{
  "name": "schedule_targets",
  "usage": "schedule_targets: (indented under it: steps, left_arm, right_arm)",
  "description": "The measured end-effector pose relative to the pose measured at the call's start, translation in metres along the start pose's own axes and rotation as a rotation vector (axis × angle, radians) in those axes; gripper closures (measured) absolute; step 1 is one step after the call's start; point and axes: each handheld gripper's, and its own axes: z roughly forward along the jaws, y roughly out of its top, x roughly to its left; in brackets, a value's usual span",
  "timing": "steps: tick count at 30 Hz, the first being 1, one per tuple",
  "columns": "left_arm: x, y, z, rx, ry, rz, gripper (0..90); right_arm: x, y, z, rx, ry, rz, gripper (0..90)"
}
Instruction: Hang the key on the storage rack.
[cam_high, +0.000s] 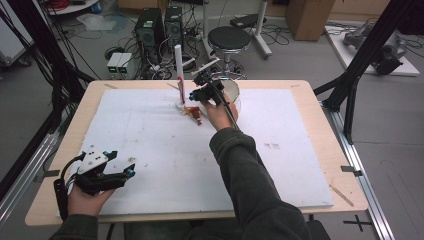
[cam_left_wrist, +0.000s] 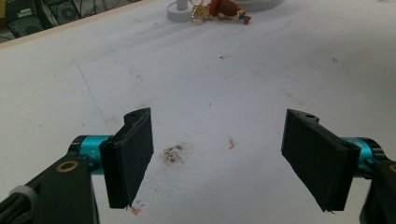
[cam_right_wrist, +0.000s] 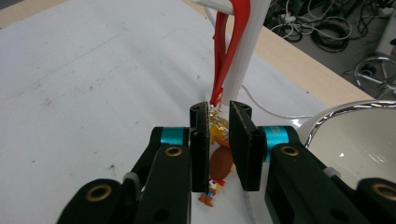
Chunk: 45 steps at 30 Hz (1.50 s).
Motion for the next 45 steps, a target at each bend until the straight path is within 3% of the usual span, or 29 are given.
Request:
schedule_targets:
  steps: [22, 25, 31, 39, 45]
  left_arm:
    - [0.0, 0.0, 0.001, 0.007, 0.007, 0.01, 25.7]
    - [-0.001, 0.0, 0.001, 0.006, 0.01, 0.01, 25.7]
    - [-0.001, 0.0, 0.001, 0.006, 0.01, 0.004, 25.7]
    - [0.0, -0.001, 0.0, 0.009, 0.012, 0.008, 25.7]
    - [-0.001, 0.0, 0.0, 0.006, 0.008, 0.006, 25.7]
  right_arm:
    - [-0.023, -0.012, -0.025, -0.067, 0.141, 0.063, 63.3]
    - [-0.025, -0.019, -0.03, -0.106, 0.146, 0.064, 62.4]
    - [-0.035, -0.032, -0.031, -0.09, 0.196, 0.098, 57.7]
    - [-0.036, -0.033, -0.042, -0.114, 0.223, 0.088, 54.6]
    - [-0.037, -0.044, -0.046, -0.131, 0.22, 0.088, 51.7]
